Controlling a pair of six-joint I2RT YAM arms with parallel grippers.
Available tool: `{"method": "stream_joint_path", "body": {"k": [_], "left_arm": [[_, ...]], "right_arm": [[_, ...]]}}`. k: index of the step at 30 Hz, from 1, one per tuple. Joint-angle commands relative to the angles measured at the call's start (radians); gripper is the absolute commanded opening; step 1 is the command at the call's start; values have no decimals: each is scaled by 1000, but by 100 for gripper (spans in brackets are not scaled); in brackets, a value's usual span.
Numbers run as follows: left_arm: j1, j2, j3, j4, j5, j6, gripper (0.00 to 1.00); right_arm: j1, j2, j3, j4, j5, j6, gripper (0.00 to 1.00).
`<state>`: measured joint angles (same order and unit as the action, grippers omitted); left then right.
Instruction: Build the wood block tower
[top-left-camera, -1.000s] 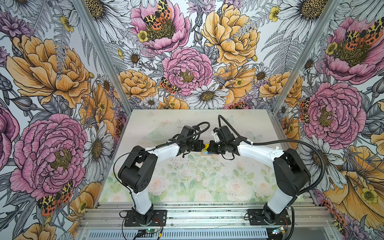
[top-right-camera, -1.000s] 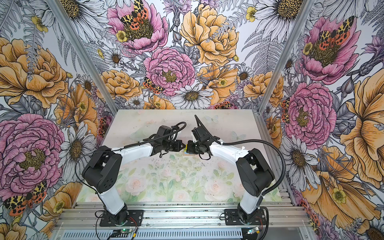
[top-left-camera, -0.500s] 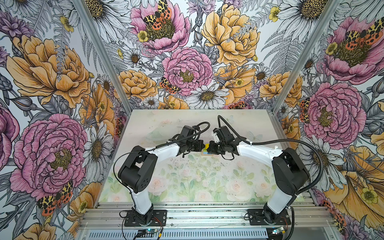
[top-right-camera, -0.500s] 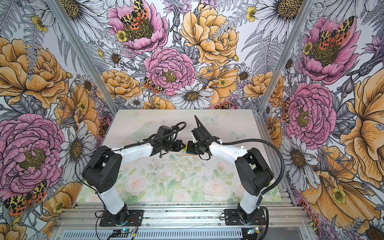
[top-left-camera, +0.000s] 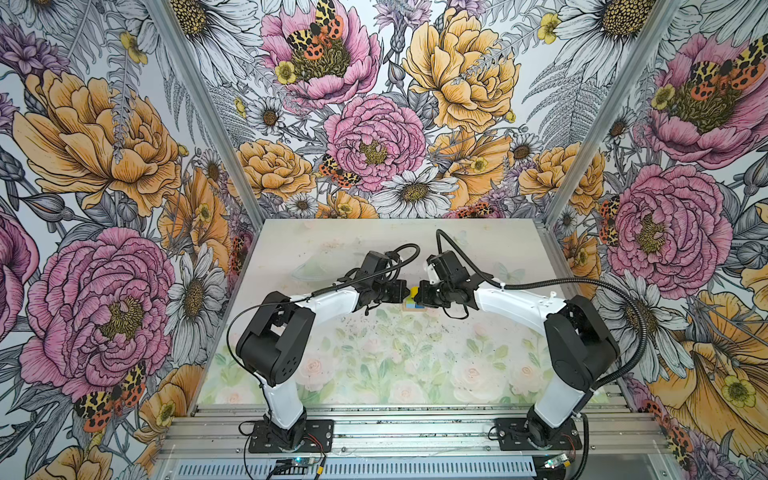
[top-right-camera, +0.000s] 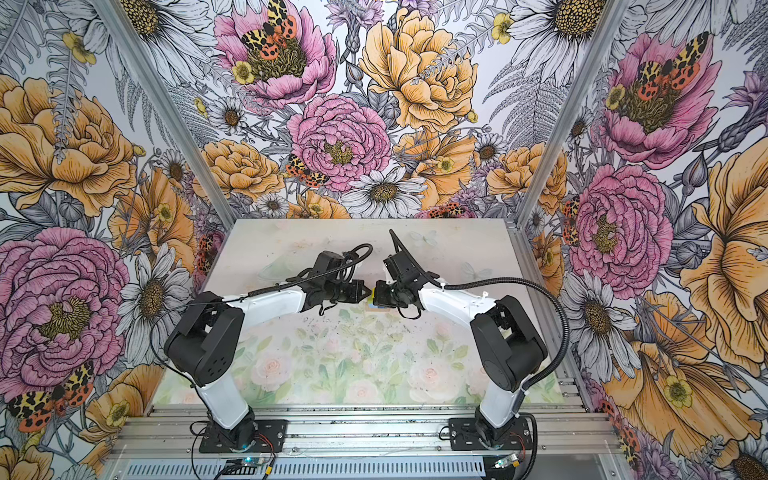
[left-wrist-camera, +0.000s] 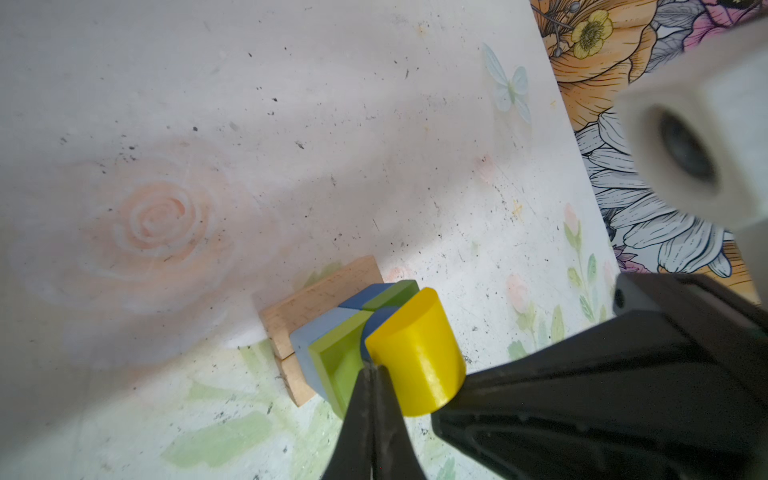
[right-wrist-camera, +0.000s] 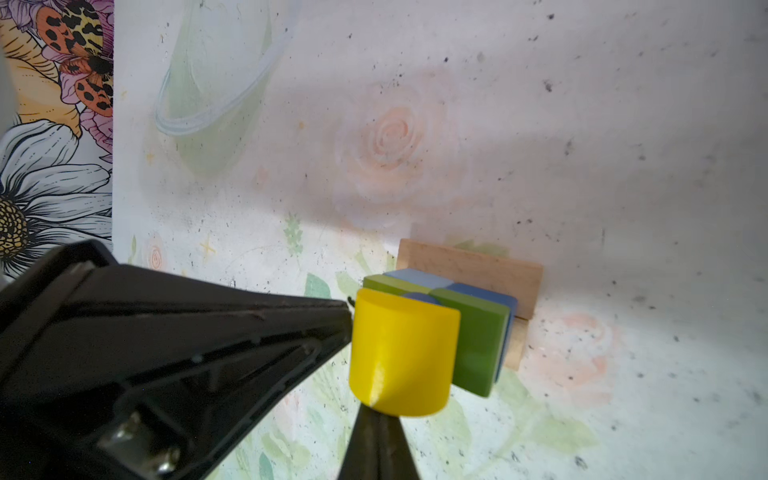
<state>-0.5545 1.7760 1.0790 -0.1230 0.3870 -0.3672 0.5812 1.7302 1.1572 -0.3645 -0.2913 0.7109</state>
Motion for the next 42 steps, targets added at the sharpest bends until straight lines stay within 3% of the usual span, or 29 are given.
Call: {"method": "stream_joint_path", "body": {"k": [1, 13, 23, 34, 39, 42], "left_arm": [[-2, -7, 16, 15, 17, 4, 0], [7, -18, 11, 10, 15, 6, 0], [50, -107, -28, -7, -20, 19, 0], [126, -355, -103, -37, -94, 49, 0], [160, -518, -159, -38, -182, 81, 2], [189, -622, -203, -37, -271, 94, 9]], "right_arm": [[-6, 11, 27, 9, 9, -2, 0], [2, -30, 8, 8, -8, 4, 0], [5, -168, -29, -11, 29, 3, 0], [-68, -361, -60, -89, 113, -48, 0], [-153, -473, -94, -118, 144, -81, 0], [-210, -520, -111, -127, 169, -104, 6]]}}
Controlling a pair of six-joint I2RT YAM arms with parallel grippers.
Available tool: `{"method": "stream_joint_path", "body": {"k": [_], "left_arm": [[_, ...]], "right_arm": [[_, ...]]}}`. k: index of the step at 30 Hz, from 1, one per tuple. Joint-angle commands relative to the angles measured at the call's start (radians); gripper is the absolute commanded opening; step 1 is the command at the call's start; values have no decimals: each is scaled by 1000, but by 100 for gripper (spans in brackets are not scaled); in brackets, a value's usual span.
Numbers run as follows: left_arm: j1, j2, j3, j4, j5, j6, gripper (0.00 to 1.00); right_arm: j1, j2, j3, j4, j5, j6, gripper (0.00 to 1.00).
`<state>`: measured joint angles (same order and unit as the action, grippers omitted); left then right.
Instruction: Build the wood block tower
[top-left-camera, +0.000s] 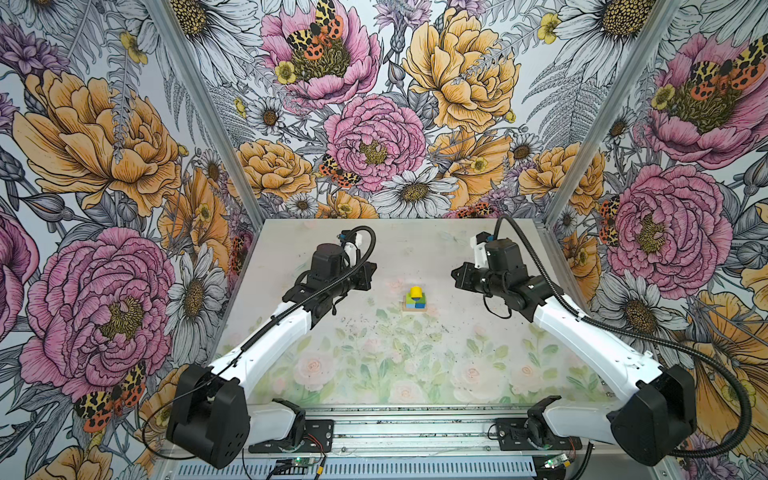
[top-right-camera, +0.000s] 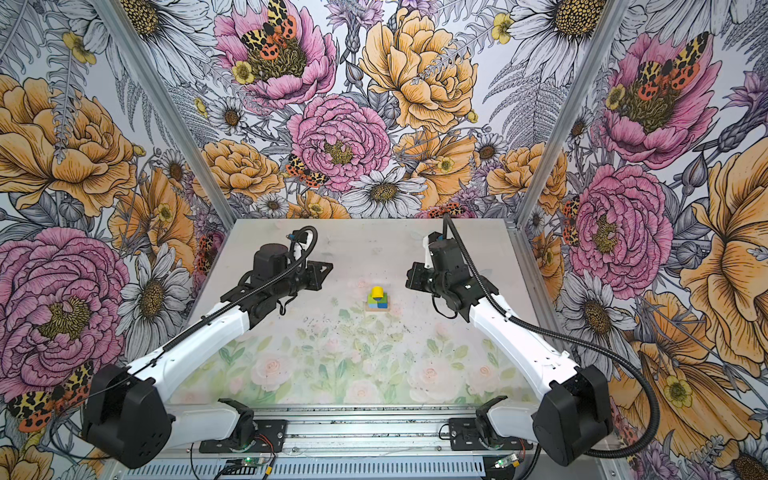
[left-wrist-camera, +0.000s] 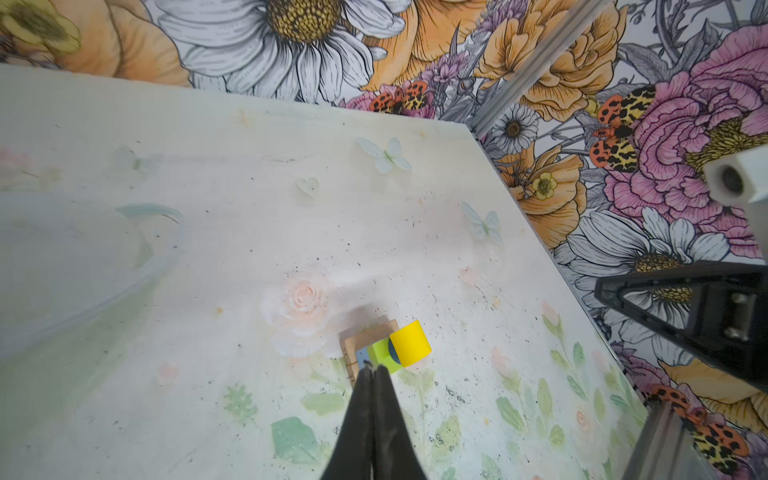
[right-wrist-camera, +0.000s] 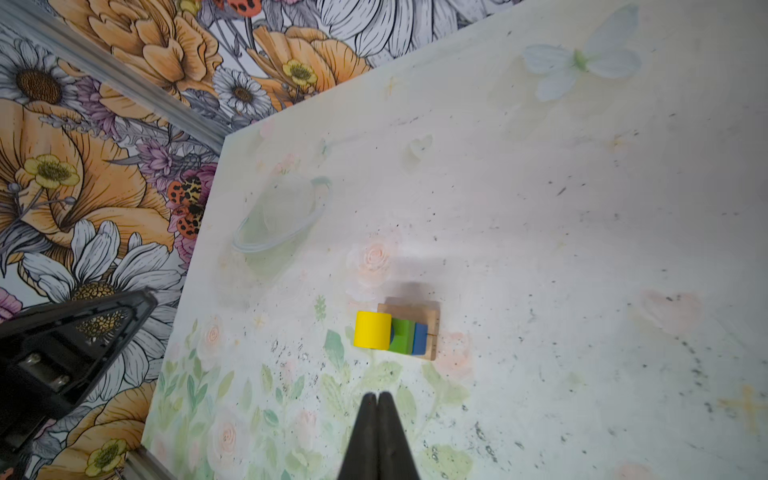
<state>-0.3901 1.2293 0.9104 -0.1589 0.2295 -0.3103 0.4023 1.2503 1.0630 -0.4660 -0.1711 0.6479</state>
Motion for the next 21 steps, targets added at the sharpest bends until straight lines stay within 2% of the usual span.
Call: {"method": "stream_joint_path", "body": {"k": [1, 2, 3, 6, 11, 13, 14, 18, 21], "left_arm": [[33, -108, -51, 6, -142, 38, 10], [48, -144, -73, 10, -168, 42, 14], [61, -180, -91, 10, -198, 46, 25], [91, -270, -144, 2, -303, 67, 46], [122, -376, -238, 17, -527, 98, 89], [139, -402, -286, 52, -583, 113, 99], [147, -413, -309, 70, -609, 125, 99], [171, -431, -380, 118, -744, 185, 99], [211, -418, -456, 222, -740, 221, 99]], "right_arm": [[-52, -50, -22, -26, 53, -50, 6], [-71, -60, -28, -27, 54, -59, 7], [-93, -70, -34, -26, 57, -67, 10], [-148, -93, -54, -25, 91, -81, 28], [-211, -117, -80, -24, 173, -106, 75], [-224, -120, -92, -25, 229, -108, 89], [-227, -120, -100, -26, 273, -97, 99], [-241, -122, -149, -14, 353, -66, 100], [-244, -128, -193, 27, 436, -71, 100]]}}
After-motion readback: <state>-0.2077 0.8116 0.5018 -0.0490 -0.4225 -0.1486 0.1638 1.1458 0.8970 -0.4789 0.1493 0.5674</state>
